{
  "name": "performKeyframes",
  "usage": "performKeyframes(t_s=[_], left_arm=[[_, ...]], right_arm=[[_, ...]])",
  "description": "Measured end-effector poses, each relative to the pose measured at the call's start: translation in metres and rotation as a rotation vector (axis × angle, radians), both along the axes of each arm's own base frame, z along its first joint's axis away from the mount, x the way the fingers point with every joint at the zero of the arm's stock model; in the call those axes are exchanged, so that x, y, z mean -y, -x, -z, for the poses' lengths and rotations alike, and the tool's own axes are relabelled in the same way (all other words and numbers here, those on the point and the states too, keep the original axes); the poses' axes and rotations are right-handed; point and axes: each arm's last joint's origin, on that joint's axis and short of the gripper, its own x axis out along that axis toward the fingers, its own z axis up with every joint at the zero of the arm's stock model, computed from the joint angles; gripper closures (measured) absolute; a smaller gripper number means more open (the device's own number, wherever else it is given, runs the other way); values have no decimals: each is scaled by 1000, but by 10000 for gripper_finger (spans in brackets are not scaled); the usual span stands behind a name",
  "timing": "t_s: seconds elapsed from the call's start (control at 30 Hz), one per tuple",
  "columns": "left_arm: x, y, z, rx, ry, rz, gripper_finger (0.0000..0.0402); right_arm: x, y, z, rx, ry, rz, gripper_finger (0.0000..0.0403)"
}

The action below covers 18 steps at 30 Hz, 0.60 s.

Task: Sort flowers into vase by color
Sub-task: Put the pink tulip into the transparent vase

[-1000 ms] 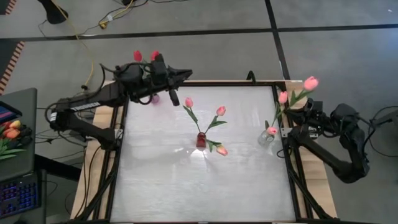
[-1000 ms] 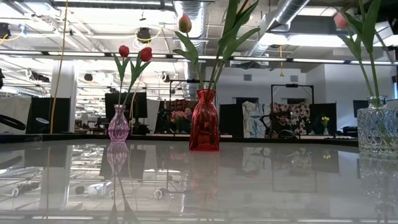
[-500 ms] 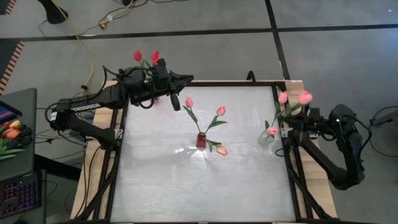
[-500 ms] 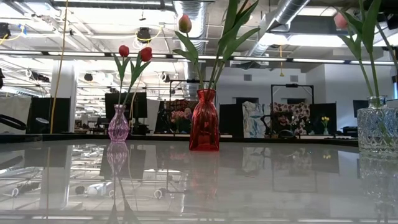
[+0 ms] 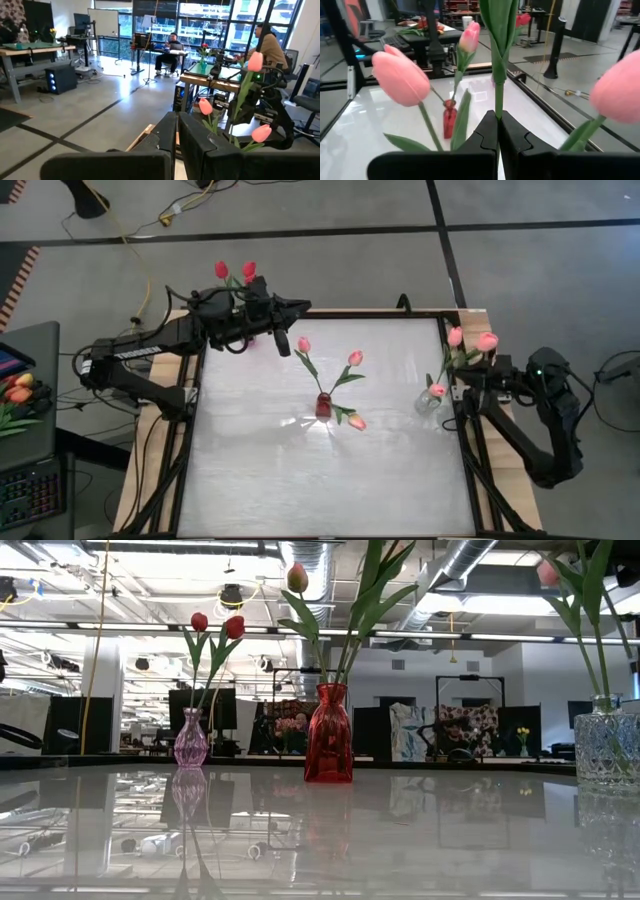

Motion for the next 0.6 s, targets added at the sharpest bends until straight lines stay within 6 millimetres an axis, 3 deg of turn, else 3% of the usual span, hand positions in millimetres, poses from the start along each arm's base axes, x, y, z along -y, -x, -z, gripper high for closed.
performKeyframes(t_s=[0.3, 0.47, 0.6], left_arm=[[0, 0, 0, -1, 0, 0, 395], [0, 0, 0, -2, -3, 0, 395], [0, 0, 0, -6, -14, 0, 395]], right_arm=[[3, -3, 1, 18, -36, 74, 376], [4, -5, -8, 114, -42, 44, 376], [11, -8, 3, 88, -95, 39, 376]])
